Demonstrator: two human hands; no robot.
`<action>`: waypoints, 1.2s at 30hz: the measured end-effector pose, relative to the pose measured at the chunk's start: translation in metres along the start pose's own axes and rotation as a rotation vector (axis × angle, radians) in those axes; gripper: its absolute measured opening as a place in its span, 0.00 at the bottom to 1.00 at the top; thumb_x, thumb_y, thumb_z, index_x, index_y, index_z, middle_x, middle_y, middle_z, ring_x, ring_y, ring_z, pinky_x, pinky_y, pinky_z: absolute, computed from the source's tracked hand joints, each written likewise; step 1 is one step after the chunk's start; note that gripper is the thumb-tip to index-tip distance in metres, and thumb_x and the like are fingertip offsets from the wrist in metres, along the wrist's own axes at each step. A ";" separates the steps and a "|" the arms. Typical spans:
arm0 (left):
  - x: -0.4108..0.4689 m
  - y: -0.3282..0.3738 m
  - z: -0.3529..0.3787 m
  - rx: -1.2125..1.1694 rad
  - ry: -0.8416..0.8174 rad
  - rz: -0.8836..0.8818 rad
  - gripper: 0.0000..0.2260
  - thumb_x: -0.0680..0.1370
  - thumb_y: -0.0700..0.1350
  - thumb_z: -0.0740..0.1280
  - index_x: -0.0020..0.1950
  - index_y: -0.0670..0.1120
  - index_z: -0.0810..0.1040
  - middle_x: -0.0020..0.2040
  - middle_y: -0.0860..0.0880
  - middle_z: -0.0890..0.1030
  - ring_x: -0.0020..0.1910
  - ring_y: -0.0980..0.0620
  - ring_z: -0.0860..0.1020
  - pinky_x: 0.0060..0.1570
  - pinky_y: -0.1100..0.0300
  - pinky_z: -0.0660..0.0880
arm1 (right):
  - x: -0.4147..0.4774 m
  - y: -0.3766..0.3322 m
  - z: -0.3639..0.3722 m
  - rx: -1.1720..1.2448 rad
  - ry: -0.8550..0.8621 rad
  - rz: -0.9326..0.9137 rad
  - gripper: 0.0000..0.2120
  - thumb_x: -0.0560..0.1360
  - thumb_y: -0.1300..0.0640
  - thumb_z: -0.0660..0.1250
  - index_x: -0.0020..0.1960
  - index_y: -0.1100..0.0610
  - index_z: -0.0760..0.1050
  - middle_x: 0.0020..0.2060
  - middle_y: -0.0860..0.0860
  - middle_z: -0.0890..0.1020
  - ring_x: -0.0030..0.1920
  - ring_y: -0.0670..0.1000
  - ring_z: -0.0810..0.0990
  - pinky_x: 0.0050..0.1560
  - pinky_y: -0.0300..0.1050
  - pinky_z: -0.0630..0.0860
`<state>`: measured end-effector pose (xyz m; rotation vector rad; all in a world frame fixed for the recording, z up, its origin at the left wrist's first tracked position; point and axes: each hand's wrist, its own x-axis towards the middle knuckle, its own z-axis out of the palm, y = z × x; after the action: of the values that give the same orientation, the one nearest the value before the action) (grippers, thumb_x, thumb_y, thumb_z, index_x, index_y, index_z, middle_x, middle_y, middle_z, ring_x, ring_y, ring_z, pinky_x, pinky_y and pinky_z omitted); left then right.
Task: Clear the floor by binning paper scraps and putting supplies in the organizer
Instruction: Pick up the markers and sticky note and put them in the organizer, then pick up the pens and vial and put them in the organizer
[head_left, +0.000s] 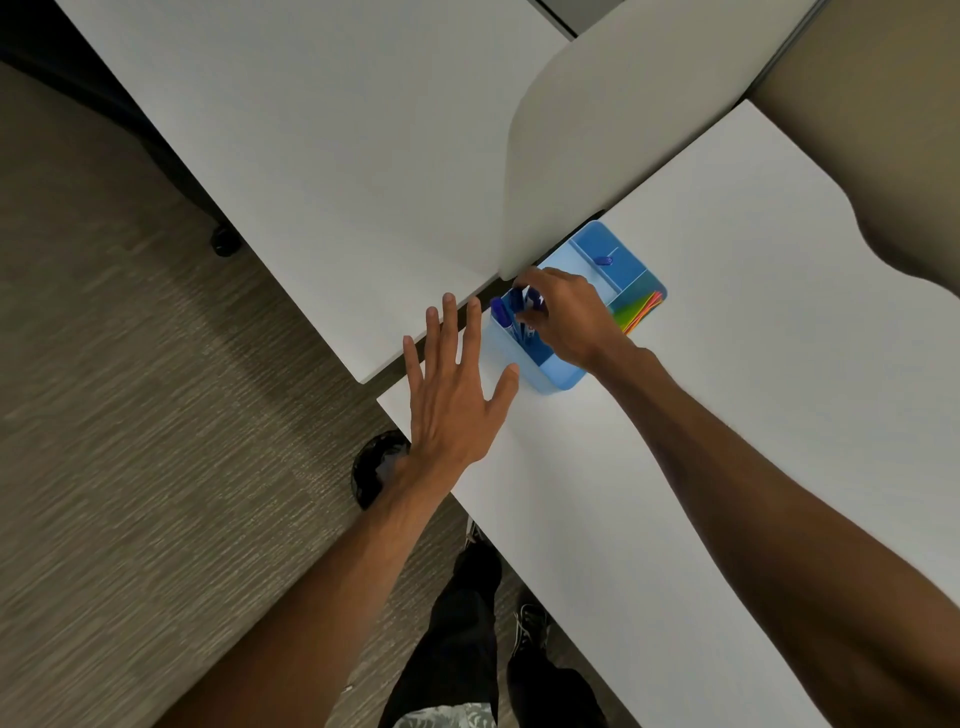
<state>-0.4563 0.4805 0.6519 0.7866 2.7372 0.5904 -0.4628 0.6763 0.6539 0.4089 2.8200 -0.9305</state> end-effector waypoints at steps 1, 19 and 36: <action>0.000 -0.001 -0.001 -0.008 -0.002 -0.005 0.35 0.81 0.64 0.53 0.83 0.50 0.45 0.83 0.46 0.46 0.82 0.46 0.45 0.79 0.40 0.47 | 0.001 -0.001 0.001 0.003 -0.003 0.005 0.17 0.76 0.62 0.70 0.64 0.57 0.74 0.60 0.56 0.81 0.56 0.54 0.81 0.50 0.41 0.75; -0.027 -0.004 -0.034 0.110 0.093 -0.006 0.34 0.82 0.63 0.51 0.83 0.49 0.45 0.83 0.44 0.45 0.82 0.46 0.43 0.79 0.40 0.46 | -0.059 -0.040 -0.009 -0.240 0.257 -0.117 0.26 0.81 0.42 0.57 0.73 0.56 0.68 0.69 0.57 0.75 0.64 0.60 0.77 0.58 0.54 0.76; -0.246 -0.025 -0.086 0.067 0.225 -0.276 0.34 0.82 0.65 0.49 0.82 0.51 0.43 0.83 0.45 0.42 0.82 0.45 0.41 0.79 0.41 0.41 | -0.232 -0.125 0.051 -0.172 0.111 -0.344 0.29 0.82 0.37 0.50 0.80 0.47 0.53 0.79 0.55 0.62 0.77 0.58 0.64 0.72 0.60 0.64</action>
<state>-0.2920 0.2995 0.7446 0.3619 3.0117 0.5587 -0.2766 0.5002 0.7350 -0.0510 3.1018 -0.7268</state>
